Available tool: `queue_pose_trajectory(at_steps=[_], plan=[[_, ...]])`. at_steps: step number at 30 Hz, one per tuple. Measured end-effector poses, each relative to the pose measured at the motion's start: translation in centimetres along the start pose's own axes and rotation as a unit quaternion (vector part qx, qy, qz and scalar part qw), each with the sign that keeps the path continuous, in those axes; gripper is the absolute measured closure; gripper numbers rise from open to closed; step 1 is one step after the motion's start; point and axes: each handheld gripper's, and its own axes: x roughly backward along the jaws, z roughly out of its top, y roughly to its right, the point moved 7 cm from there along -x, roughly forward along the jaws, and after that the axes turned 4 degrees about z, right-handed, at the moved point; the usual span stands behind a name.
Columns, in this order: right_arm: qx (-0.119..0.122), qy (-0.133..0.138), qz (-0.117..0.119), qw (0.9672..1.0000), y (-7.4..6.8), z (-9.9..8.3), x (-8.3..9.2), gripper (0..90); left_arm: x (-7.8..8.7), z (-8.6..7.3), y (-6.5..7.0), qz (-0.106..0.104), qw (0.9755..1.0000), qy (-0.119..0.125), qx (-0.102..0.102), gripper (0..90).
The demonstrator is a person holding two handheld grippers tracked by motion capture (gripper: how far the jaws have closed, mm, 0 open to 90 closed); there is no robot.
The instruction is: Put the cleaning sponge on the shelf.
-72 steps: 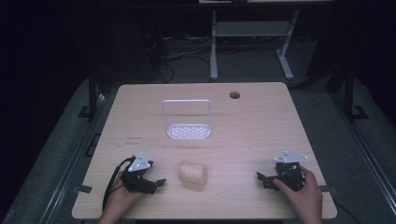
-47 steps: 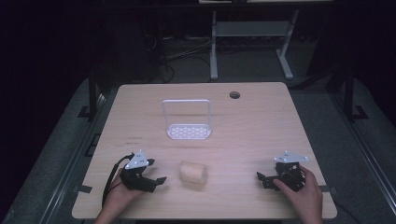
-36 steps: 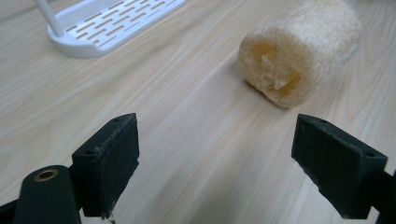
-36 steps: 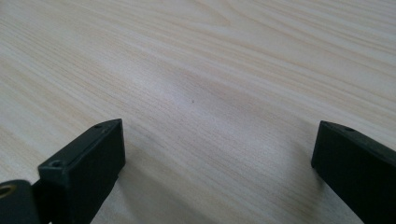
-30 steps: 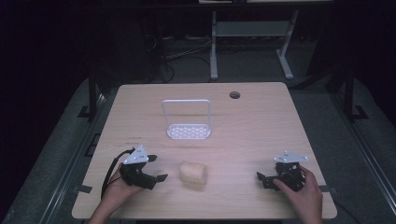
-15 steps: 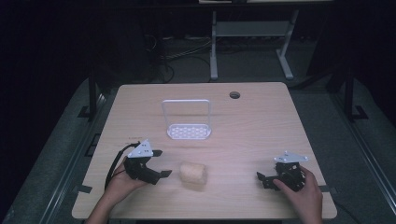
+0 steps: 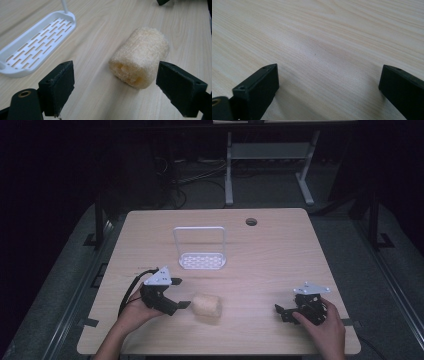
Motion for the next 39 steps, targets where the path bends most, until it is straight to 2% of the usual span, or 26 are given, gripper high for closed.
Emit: queue_pose_trajectory(at_steps=[10, 24, 28, 31, 38, 39], plan=[[0.000, 0.000, 0.000, 1.0000, 0.0, 0.0, 0.0, 2.6, -0.8, 1.2, 0.7, -0.022, 0.9997, -0.002, -0.014, 14.5], [0.000, 0.000, 0.000, 1.0000, 0.0, 0.0, 0.0, 2.6, -1.6, 2.8, 1.3, -0.042, 0.9985, -0.001, -0.035, 14.4], [0.000, 0.000, 0.000, 1.0000, 0.0, 0.0, 0.0, 2.6, -1.9, 3.2, 1.5, -0.052, 0.9978, 0.007, -0.042, 14.4], [0.000, 0.000, 0.000, 1.0000, 0.0, 0.0, 0.0, 2.6, -2.3, 3.3, 1.8, -0.058, 0.9967, -0.002, -0.056, 14.4], [0.000, 0.000, 0.000, 1.0000, 0.0, 0.0, 0.0, 2.6, -3.4, 3.6, 2.4, -0.073, 0.9951, -0.006, -0.067, 14.3], [0.000, 0.000, 0.000, 1.0000, 0.0, 0.0, 0.0, 2.6, -3.6, 3.7, 2.5, -0.075, 0.9945, -0.008, -0.073, 14.3]])
